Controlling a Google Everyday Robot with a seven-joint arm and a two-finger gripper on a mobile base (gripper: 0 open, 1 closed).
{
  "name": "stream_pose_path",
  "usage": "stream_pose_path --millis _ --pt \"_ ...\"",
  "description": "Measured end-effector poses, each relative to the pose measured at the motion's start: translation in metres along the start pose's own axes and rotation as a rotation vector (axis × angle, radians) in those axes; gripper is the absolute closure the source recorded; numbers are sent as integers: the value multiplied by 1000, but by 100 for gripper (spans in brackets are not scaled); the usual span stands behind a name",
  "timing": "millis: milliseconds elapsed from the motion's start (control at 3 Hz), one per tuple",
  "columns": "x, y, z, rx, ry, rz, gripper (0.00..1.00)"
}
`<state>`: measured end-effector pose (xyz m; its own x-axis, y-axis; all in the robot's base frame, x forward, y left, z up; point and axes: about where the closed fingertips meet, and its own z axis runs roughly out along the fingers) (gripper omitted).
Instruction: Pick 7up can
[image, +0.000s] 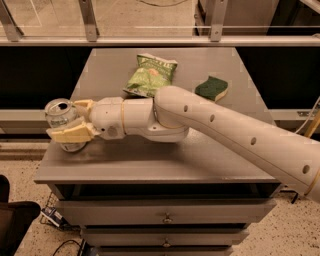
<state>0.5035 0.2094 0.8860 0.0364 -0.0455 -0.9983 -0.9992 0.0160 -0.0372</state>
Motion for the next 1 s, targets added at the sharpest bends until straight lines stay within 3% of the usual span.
stream_pose_path --millis 333,667,1000 --pt "-1 1 2 -3 0 -1 100" --pt "-1 1 2 -3 0 -1 100" --pt "-23 4 2 -44 2 -49 100"
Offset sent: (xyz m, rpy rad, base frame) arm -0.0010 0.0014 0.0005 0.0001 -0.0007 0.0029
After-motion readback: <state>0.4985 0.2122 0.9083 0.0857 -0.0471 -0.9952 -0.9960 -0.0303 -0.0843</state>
